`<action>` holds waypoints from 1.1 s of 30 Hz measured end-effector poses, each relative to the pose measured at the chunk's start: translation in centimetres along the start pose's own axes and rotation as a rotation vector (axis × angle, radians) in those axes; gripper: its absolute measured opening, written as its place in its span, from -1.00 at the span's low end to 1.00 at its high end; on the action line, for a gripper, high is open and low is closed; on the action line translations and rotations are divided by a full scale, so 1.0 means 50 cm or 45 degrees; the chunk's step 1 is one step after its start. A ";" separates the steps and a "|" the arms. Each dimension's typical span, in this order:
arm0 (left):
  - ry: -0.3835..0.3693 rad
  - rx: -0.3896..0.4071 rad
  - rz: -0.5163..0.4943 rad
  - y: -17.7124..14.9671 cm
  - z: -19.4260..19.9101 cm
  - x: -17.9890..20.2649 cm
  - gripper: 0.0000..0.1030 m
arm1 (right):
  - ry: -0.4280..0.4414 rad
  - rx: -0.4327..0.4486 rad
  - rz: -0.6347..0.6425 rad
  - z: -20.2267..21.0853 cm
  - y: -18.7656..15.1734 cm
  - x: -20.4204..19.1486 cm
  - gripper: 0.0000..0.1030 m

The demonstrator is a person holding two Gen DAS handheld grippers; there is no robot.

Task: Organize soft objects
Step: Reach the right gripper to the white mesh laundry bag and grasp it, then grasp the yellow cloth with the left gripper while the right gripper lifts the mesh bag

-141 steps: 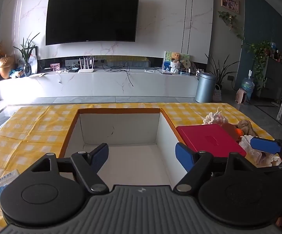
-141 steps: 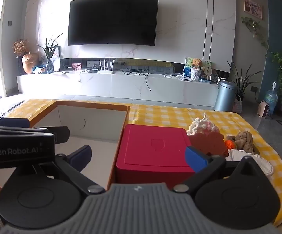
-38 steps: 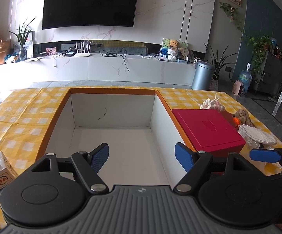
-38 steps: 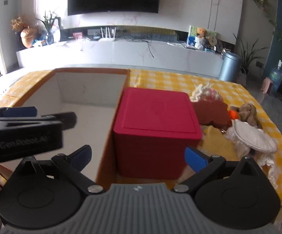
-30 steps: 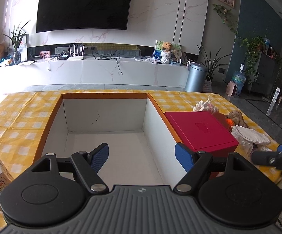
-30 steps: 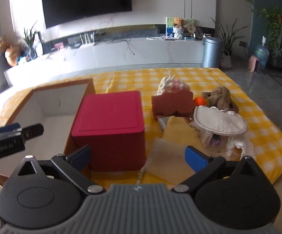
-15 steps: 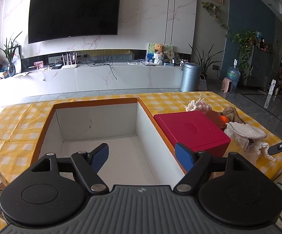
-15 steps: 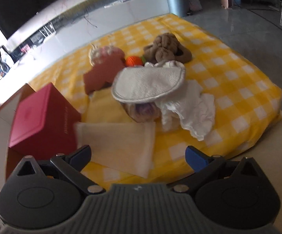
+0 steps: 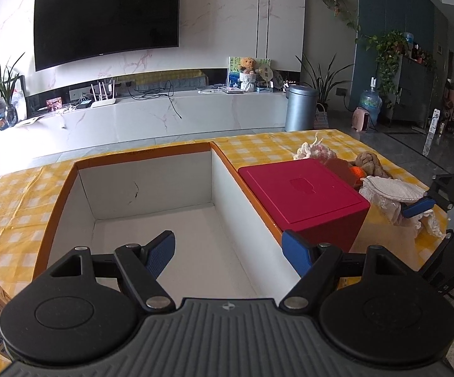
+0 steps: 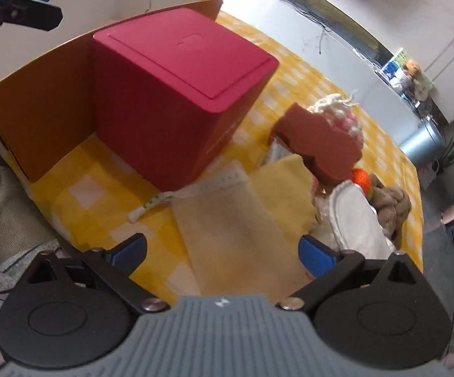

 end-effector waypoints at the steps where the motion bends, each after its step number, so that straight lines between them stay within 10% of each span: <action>1: -0.001 0.001 0.001 0.000 0.001 -0.001 0.76 | 0.013 -0.006 0.015 -0.008 0.008 0.002 0.95; 10: -0.002 0.002 -0.003 0.004 0.001 0.000 0.76 | -0.045 -0.182 0.046 -0.092 0.017 0.006 0.56; 15: 0.016 -0.002 -0.028 0.007 0.001 0.011 0.76 | -0.025 -0.170 0.084 -0.084 0.008 -0.009 -0.15; 17: 0.016 -0.010 -0.037 0.011 0.003 0.018 0.76 | -0.048 -0.186 0.118 -0.086 0.001 -0.018 -0.88; 33: -0.093 -0.091 -0.112 0.096 0.016 0.129 0.76 | 0.094 0.269 -0.463 0.112 -0.065 0.098 -0.99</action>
Point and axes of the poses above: each gripper's, at about its wrist camera, not at the fingertips, and z roughly against the way its jaws point, x to its right, y to its top, the point moved 8 cm from there along -z, roughly the way its jaws point, and after that the axes turned 10 degrees about -x, right-handed, at the moved point
